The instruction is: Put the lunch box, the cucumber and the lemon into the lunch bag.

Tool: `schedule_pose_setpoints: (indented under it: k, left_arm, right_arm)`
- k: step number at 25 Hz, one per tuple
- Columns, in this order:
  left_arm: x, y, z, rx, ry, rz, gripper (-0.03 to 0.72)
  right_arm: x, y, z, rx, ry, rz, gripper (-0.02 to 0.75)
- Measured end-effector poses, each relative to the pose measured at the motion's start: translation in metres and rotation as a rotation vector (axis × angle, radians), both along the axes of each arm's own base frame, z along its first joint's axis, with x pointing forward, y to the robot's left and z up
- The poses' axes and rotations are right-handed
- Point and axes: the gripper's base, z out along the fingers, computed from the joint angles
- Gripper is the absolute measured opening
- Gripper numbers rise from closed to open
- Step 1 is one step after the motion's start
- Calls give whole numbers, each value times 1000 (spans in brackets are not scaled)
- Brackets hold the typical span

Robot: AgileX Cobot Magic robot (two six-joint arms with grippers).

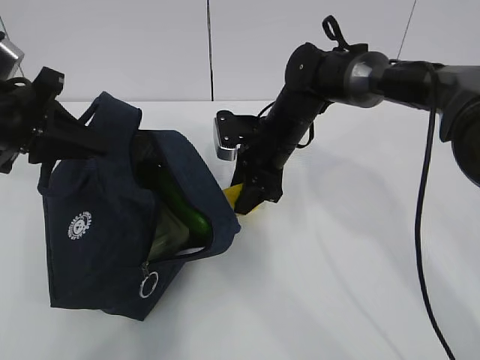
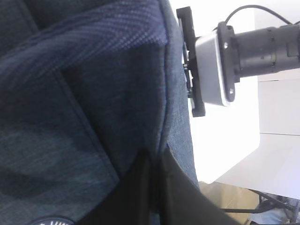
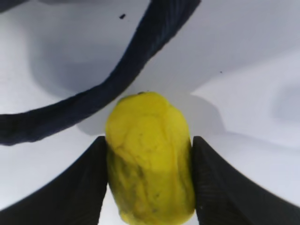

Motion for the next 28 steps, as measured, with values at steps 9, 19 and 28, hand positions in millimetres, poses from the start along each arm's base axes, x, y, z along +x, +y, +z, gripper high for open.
schedule_pose_setpoints:
  k: [9,19,28]
  left_arm:
    - [0,0,0,0,0,0,-6]
    - [0,0,0,0,0,0,-6]
    - [-1,-4,4,-72,16,-7,-6]
  right_arm:
    - [8,2,51,25,-23,-123,400]
    - [0,-10,125,143,5,-372,399]
    - [-10,12,152,460,394,-607,399]
